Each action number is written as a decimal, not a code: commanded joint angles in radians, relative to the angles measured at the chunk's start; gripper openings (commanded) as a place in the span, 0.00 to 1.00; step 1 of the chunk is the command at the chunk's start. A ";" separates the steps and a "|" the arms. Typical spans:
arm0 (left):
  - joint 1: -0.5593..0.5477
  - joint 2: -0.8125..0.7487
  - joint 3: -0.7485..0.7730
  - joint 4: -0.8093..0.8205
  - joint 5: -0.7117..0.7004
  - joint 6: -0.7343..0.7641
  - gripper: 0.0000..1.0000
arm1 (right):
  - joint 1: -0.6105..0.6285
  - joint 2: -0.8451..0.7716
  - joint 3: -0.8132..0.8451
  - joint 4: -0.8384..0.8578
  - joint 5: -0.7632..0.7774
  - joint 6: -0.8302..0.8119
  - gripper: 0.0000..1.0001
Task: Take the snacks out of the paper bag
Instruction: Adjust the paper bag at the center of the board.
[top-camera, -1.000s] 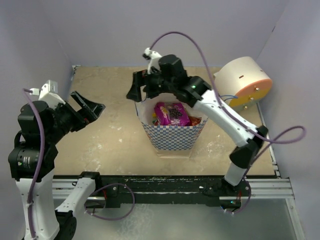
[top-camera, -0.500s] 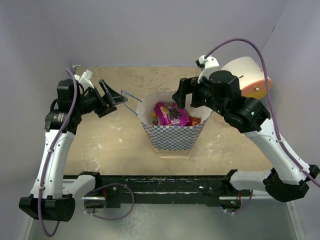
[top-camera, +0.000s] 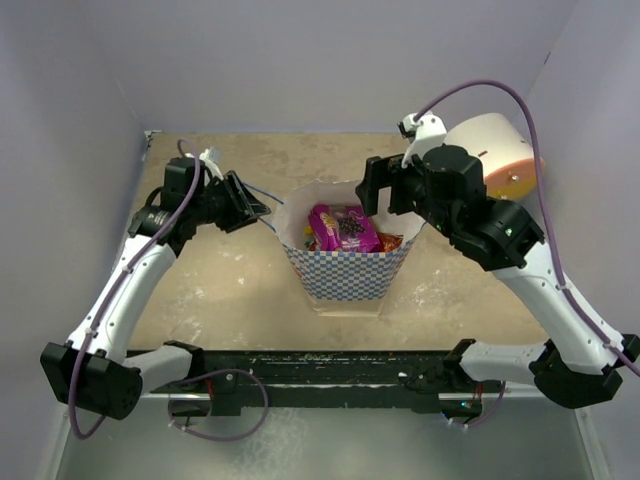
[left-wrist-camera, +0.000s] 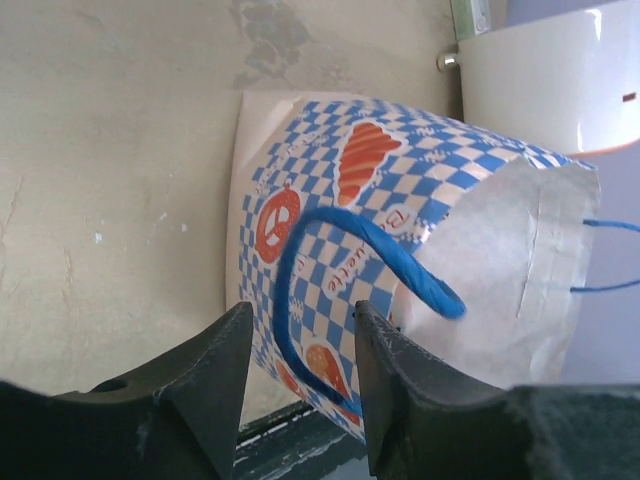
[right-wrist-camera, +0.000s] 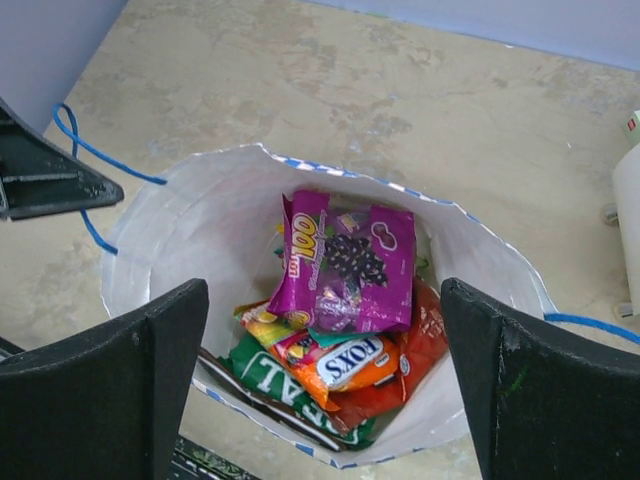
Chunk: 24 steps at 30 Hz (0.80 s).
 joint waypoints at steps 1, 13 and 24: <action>-0.002 0.028 0.025 0.070 -0.078 0.013 0.49 | 0.000 -0.075 -0.042 0.028 0.043 -0.027 1.00; 0.000 0.074 0.045 0.129 -0.132 0.022 0.42 | 0.000 -0.113 -0.044 -0.011 0.073 -0.046 0.99; 0.064 0.021 0.072 0.112 -0.115 0.014 0.00 | 0.001 -0.065 0.009 -0.061 0.133 -0.071 1.00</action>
